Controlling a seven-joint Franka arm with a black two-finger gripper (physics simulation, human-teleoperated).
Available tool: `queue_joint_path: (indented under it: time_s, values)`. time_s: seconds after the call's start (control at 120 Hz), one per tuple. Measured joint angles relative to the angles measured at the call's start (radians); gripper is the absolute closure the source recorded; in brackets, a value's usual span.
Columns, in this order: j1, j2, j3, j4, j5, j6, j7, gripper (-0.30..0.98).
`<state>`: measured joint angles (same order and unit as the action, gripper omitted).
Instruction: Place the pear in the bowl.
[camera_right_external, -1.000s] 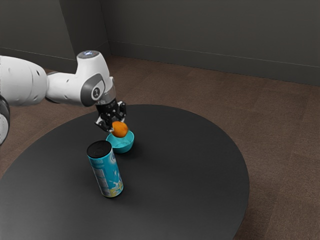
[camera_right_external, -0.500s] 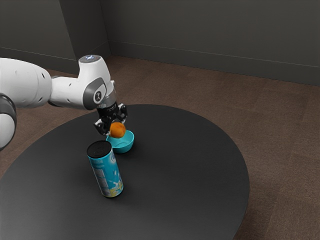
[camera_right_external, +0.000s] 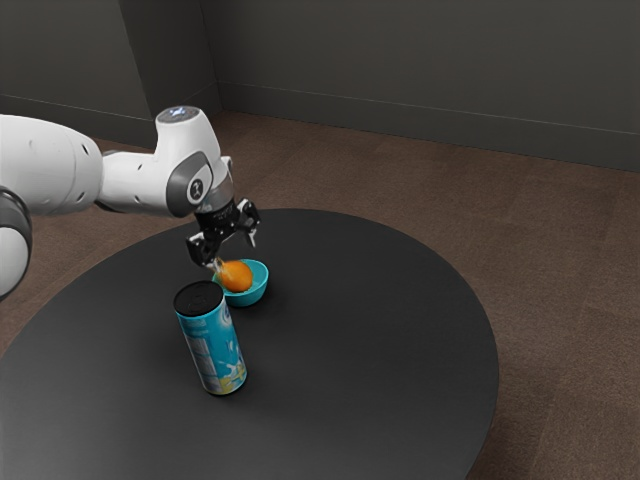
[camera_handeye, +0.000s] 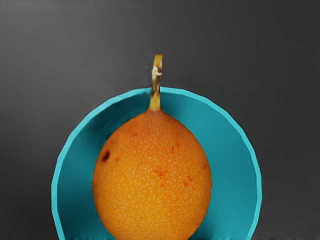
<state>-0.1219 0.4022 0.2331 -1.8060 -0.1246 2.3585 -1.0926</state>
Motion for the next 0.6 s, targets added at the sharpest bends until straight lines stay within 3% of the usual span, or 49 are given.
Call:
queue_joint_path:
  time_s: [0.133, 0.267, 0.467, 0.533, 0.6]
  values:
    - [-0.008, -0.023, 0.0, 0.006, 0.0, -0.004, 0.008, 0.02]
    - [-0.016, -0.155, -0.004, 0.006, 0.004, -0.069, 0.016, 0.01]
    - [0.02, -0.357, -0.054, 0.11, 0.041, -0.378, 0.178, 0.0]
    - [0.021, -0.383, -0.07, 0.18, 0.017, -0.511, 0.265, 0.0]
    - [0.029, -0.39, -0.095, 0.206, 0.044, -0.604, 0.358, 0.0]
